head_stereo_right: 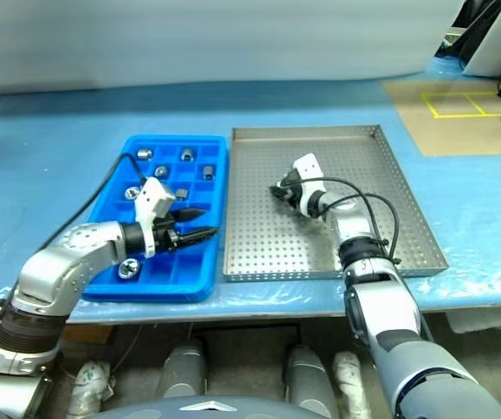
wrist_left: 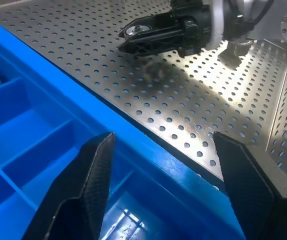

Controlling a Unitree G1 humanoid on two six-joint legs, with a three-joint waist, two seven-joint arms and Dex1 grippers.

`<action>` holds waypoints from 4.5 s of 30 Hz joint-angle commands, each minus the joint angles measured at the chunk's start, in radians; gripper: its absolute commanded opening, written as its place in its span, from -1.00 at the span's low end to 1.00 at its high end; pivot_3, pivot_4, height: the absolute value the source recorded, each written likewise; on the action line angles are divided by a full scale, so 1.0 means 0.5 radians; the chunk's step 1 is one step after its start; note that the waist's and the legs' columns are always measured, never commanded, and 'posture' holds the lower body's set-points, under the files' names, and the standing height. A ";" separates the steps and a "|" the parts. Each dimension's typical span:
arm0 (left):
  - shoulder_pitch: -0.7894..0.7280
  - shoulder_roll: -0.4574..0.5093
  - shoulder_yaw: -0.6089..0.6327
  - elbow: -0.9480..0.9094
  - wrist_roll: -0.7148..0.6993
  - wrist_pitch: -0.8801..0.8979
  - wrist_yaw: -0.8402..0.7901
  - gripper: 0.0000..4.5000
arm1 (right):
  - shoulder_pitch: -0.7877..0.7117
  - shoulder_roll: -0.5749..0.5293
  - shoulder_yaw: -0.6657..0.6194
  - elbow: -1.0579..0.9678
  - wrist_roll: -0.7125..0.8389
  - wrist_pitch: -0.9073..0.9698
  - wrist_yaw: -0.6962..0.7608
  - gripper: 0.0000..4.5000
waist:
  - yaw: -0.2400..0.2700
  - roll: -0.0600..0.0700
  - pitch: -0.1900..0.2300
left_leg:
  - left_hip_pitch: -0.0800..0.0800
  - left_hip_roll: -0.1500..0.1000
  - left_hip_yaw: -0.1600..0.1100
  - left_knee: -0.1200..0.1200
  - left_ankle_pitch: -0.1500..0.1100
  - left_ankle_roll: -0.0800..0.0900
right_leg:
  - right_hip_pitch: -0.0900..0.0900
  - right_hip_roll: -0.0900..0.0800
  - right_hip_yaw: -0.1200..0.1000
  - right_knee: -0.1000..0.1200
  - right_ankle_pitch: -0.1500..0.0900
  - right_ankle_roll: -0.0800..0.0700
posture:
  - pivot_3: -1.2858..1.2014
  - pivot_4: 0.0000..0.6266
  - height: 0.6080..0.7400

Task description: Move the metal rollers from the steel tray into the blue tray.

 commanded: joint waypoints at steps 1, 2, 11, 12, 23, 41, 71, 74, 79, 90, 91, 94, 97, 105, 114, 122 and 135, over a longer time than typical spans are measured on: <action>-0.029 0.153 0.230 -0.076 -0.071 -0.008 -0.057 0.48 | -0.006 0.001 0.073 -0.670 0.320 0.367 0.335 -0.25 | 0.002 0.001 0.001 | 0.001 0.000 0.000 -0.002 0.000 -0.001 | 0.000 0.000 -0.001 0.000 0.000 0.000 | 0.15 -0.52 1.00; -0.015 0.202 0.280 -0.071 -0.078 -0.006 -0.068 0.48 | -0.006 -0.001 0.103 -0.750 0.351 0.432 0.385 -0.25 | 0.005 0.001 0.001 | 0.001 0.000 0.000 -0.004 0.000 -0.001 | -0.001 0.000 -0.001 0.000 0.000 0.000 | 0.16 -0.52 1.00; 0.361 0.470 0.655 -0.318 -0.221 0.088 -0.135 0.48 | -0.081 0.095 0.424 -0.621 0.292 0.480 0.640 -0.25 | 0.052 0.000 0.000 | 0.000 -0.001 -0.001 -0.005 0.000 -0.001 | 0.001 -0.003 -0.007 -0.002 -0.001 -0.001 | 0.26 -0.52 1.00; 0.426 0.478 0.683 -0.366 -0.240 0.105 -0.134 0.48 | -0.098 0.124 0.451 -0.531 0.252 0.415 0.631 -0.25 | 0.061 0.001 0.000 | 0.000 0.000 -0.001 -0.005 0.000 -0.001 | 0.001 -0.003 -0.007 -0.002 -0.001 -0.001 | 0.27 -0.52 1.00; 0.674 0.310 0.653 -0.682 -0.344 0.187 0.106 0.48 | -0.278 0.334 0.417 0.127 -0.011 -0.103 0.320 -0.25 | 0.124 0.001 0.001 | -0.002 0.002 -0.002 -0.005 0.002 -0.005 | 0.000 -0.003 -0.004 -0.001 -0.002 -0.003 | 0.32 -0.52 1.00; 0.171 0.197 0.164 -0.368 -0.296 0.106 -0.013 0.48 | 0.134 -0.334 0.237 -1.045 0.356 0.628 0.743 0.60 | 0.135 0.001 0.000 | -0.002 -0.001 -0.003 -0.003 0.004 -0.008 | 0.003 -0.001 -0.001 0.000 -0.001 0.000 | 0.15 -0.52 1.00; -0.491 -0.526 -0.483 0.485 0.077 -0.234 -0.397 0.48 | 0.897 -1.021 -0.306 -0.973 0.284 0.558 0.094 0.60 | -0.079 0.002 -0.002 | 0.012 -0.005 0.010 0.018 -0.003 0.012 | 0.014 -0.002 0.011 0.000 0.001 0.002 | -0.08 -0.52 1.00; -0.483 -0.530 -0.476 0.471 0.080 -0.225 -0.382 0.48 | 0.861 -1.016 -0.278 -0.854 0.254 0.507 0.074 0.60 | -0.085 0.002 -0.002 | 0.012 -0.005 0.011 0.020 -0.007 0.018 | 0.015 -0.002 0.010 0.000 0.001 0.002 | -0.07 -0.52 1.00; -0.469 -0.531 -0.457 0.450 0.077 -0.206 -0.352 0.48 | 0.829 -0.972 -0.220 -0.707 0.197 0.423 0.060 0.60 | -0.091 0.002 -0.002 | 0.012 -0.005 0.011 0.021 -0.007 0.018 | 0.015 -0.002 0.010 0.000 0.001 0.002 | -0.06 -0.52 1.00; -0.441 -0.497 -0.449 0.384 0.070 -0.158 -0.325 0.48 | 0.811 -0.906 -0.174 -0.656 0.152 0.380 0.058 0.52 | -0.093 0.002 -0.002 | 0.013 -0.005 0.012 0.022 -0.008 0.021 | 0.016 -0.002 0.009 0.000 0.001 0.002 | -0.06 -0.52 1.00; -0.440 -0.498 -0.449 0.382 0.071 -0.156 -0.323 0.48 | 0.812 -0.906 -0.178 -0.652 0.151 0.376 0.055 0.42 | -0.094 0.002 -0.002 | 0.013 -0.005 0.012 0.022 -0.009 0.021 | 0.016 -0.002 0.009 0.000 0.001 0.002 | -0.06 -0.52 1.00; -0.440 -0.497 -0.452 0.384 0.072 -0.152 -0.320 0.48 | 0.811 -0.909 -0.163 -0.636 0.121 0.350 0.038 0.07 | -0.095 0.002 -0.002 | 0.013 -0.005 0.012 0.022 -0.009 0.021 | 0.016 -0.002 0.009 -0.001 0.001 0.002 | -0.06 -0.52 1.00; -0.441 -0.488 -0.447 0.386 0.073 -0.151 -0.324 0.48 | 0.819 -0.897 -0.162 -0.673 0.142 0.349 0.060 -0.17 | -0.096 0.002 -0.002 | 0.013 -0.004 0.012 0.022 -0.009 0.021 | 0.016 -0.002 0.009 -0.001 0.001 0.002 | -0.06 -0.52 1.00; -0.429 -0.325 -0.302 0.269 0.040 -0.099 -0.291 0.48 | 0.692 -0.825 -0.091 -0.974 0.257 0.532 0.184 -0.27 | -0.105 0.004 -0.001 | 0.013 -0.004 0.012 0.021 -0.009 0.021 | 0.015 -0.001 0.009 -0.001 0.001 0.002 | -0.02 -0.52 1.00; -0.235 0.076 0.112 0.077 -0.015 -0.041 -0.226 0.48 | 0.345 -0.550 0.225 -1.168 0.367 0.665 0.460 -0.27 | -0.079 0.004 -0.001 | 0.010 -0.003 0.012 0.015 -0.008 0.019 | 0.011 -0.002 0.005 -0.003 0.000 0.001 | 0.10 -0.52 1.00; 0.178 0.216 0.395 -0.228 -0.109 0.050 -0.109 0.48 | 0.052 -0.179 0.463 -0.899 0.437 0.702 0.745 -0.27 | 0.019 0.004 0.000 | 0.002 -0.003 0.008 0.009 -0.007 0.015 | 0.005 -0.003 0.001 -0.003 0.000 0.001 | 0.23 -0.52 1.00; 0.773 0.188 0.603 -0.671 -0.305 0.186 0.113 0.48 | -0.004 -0.051 0.705 -0.688 0.283 0.652 0.919 -0.27 | 0.167 0.003 0.001 | -0.001 0.001 -0.001 -0.002 -0.001 0.006 | 0.002 -0.005 0.000 -0.002 -0.002 -0.001 | 0.34 -0.52 1.00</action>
